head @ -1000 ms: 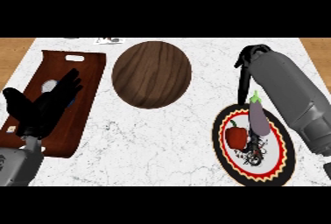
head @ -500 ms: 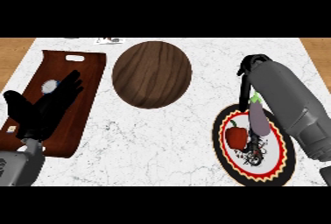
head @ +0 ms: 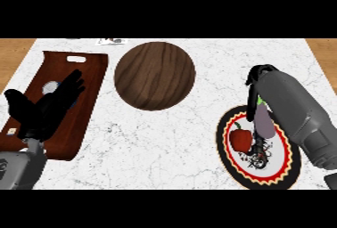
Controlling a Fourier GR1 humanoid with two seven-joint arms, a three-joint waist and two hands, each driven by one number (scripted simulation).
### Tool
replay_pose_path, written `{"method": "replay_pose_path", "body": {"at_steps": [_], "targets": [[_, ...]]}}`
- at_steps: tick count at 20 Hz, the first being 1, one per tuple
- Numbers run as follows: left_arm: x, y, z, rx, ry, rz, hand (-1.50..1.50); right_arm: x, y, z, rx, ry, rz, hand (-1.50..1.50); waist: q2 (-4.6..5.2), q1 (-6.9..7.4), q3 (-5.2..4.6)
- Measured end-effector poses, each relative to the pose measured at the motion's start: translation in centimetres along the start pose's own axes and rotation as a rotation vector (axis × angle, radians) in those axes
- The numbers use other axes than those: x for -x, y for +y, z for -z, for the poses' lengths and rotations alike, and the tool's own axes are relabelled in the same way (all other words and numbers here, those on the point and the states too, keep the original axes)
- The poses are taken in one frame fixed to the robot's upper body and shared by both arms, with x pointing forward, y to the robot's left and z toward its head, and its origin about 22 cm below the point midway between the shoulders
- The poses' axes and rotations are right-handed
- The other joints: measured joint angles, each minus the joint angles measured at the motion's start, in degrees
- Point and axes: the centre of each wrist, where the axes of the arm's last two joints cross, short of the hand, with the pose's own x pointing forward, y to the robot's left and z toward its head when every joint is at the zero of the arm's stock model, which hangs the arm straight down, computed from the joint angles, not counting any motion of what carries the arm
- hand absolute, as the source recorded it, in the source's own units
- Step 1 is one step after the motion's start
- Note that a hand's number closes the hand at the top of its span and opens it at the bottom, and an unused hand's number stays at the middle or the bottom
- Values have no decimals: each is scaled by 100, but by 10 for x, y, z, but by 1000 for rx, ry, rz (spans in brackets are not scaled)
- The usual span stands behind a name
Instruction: Pick the eggplant from the plate and place it in the bowl
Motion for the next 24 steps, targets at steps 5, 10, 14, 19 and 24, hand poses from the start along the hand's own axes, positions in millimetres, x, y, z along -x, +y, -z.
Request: {"method": "replay_pose_path", "body": {"at_steps": [5,10,14,19,24], "targets": [[3,-3,-2,-2,0,4,0,1,13,13,-11,14,-3,-150,5,14,1],[-1,-6,2,-9,-4,3,0,9,22,26,-21,32,-5,-150,5,2,1],[-2,0,0,-4,-2,1,0,21,27,35,-27,27,1,-150,-7,24,-4],[1,-2,-3,-5,-7,-1,0,24,33,41,-28,7,3,150,-59,35,-37],[-2,-4,6,-5,-5,-2,0,31,35,44,32,-35,-4,150,-68,33,-58]]}}
